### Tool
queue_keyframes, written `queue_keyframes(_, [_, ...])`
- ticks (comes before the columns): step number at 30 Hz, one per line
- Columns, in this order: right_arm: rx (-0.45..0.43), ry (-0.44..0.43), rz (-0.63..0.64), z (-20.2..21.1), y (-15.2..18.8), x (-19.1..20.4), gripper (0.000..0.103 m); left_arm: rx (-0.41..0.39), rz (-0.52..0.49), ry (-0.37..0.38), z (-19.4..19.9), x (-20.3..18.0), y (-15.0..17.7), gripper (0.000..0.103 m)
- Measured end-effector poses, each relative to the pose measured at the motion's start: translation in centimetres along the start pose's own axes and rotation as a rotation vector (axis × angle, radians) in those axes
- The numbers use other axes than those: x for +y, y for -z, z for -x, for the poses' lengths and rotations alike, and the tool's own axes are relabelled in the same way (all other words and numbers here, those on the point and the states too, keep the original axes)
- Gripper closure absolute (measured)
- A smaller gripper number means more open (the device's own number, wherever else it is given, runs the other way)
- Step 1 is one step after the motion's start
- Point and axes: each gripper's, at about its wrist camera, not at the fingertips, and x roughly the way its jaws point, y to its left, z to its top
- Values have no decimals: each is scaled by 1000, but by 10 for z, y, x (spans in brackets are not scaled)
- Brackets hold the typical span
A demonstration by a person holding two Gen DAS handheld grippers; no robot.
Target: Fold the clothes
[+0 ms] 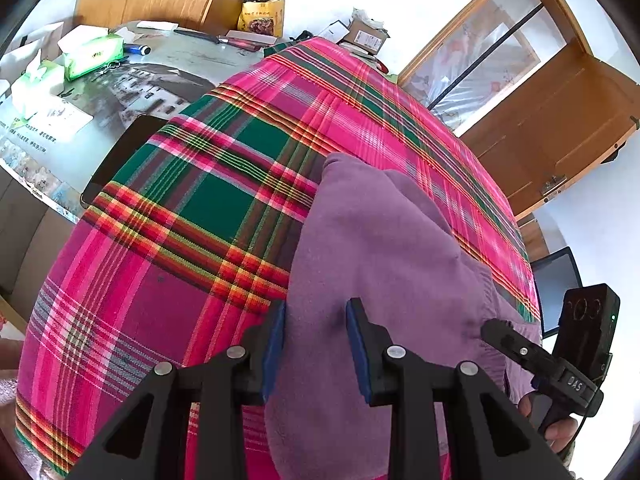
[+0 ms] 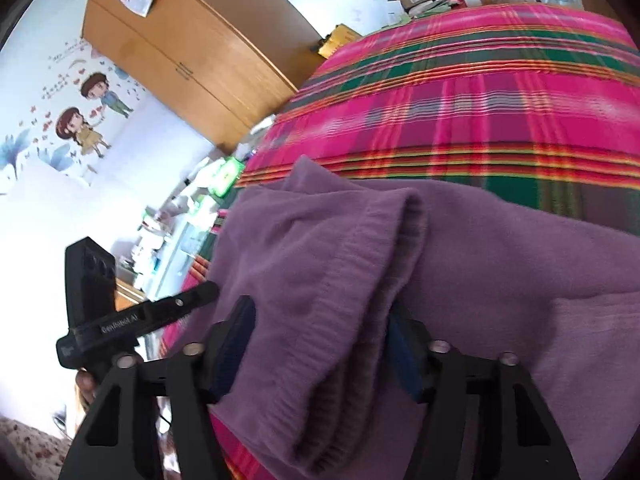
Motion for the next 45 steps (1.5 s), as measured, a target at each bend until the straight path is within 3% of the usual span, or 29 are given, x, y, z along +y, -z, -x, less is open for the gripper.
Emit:
queue_keyframes(3, [-3,-43,-15,-5,2,1,78,1,2,-2,0,0,0,72])
queue_keyframes(5, [-20,-66,-42,1,2,-4,84,-2,-3,-3,1,-2,0,72])
queue_keyframes(9, [-73,-75,-67,20,2,-9,87,-18,-26,13,7,-11,0,72])
queue_keyframes(13, [-146,-68,-93,49,7,-12,87,-30,-52,24,12,-22,0,72])
queue_keyframes(16, [-171,-9,-100,63,14,-17,87,-18,-74,22,7,-29,2,72])
queue_keyframes(21, [-133,85,-117,52,26,-31,87,11,-93,2,-4,-35,4,72])
queue_keyframes(28, [-91,141,-98,46,23,-35,84,31,-92,-30,-12,-34,5,71])
queue_keyframes(33, [-139,218,-8,66,10,-16,66,43,-118,-35,-10,-34,9,71])
queue_keyframes(40, [-173,240,177,71,-30,19,62,50,-76,0,-1,-17,16,71])
queue_keyframes(43, [-244,301,236,78,-48,33,61,49,-70,15,2,-13,17,71])
queue_keyframes(45, [-243,305,265,79,-58,40,61,52,-79,21,2,-13,17,71])
